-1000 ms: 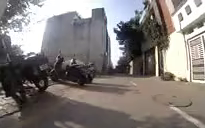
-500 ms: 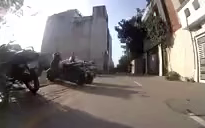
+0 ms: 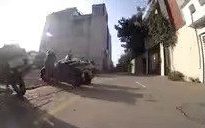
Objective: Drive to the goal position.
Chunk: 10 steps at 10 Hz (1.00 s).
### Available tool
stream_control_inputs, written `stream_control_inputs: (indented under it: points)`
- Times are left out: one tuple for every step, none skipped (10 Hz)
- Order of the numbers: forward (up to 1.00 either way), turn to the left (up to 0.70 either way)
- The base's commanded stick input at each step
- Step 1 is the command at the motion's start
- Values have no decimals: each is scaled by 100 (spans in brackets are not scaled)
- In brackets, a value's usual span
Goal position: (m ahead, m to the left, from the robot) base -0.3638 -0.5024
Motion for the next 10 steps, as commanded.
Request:
stream_control_inputs:
  points:
    - [85,-34]
    - [85,-34]
    - [85,-34]
    - [85,-34]
    - [85,-28]
    - [85,-23]
    - [85,-18]
    - [85,-12]
    - [85,-7]
    - [85,-2]
